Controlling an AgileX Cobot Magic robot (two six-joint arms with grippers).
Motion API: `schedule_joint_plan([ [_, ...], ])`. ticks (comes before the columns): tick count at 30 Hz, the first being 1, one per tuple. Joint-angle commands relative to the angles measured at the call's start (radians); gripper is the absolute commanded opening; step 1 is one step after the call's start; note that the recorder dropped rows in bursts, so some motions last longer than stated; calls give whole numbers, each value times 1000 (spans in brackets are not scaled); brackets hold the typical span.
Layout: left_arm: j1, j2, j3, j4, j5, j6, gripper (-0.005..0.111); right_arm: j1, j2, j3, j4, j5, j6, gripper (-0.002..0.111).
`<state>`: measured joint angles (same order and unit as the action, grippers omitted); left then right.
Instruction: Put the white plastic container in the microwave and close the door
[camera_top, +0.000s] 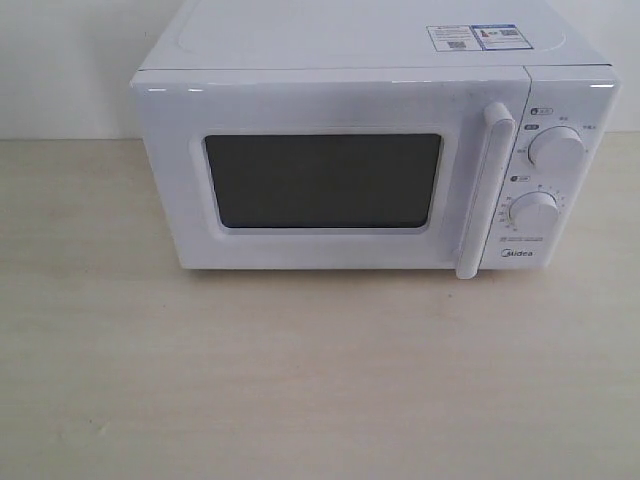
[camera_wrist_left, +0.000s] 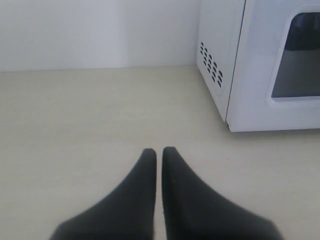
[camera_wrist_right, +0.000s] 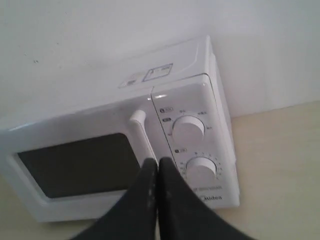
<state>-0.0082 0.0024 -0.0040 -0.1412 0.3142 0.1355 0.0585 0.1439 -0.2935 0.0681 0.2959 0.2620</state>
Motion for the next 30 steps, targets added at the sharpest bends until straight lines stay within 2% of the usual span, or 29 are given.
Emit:
schedule_joint_plan([
  [1,-3,-2,4,-8,1,4,4,-7,-4,55,-52,25,26,0],
  [8,-3,-2,4,-8,1,4,4,-7,-18,206,-114,-159,46,0],
  [15,-3,-2,4,-8,1,4,4,-7,-94,293,-132,-177,44,0],
  [21,-3,-2,4,-8,1,4,4,-7,-144,293,-137,-91,40,0],
  [30,-3,-2,4,-8,1,4,4,-7,-144,293,-145,57,-72,0],
])
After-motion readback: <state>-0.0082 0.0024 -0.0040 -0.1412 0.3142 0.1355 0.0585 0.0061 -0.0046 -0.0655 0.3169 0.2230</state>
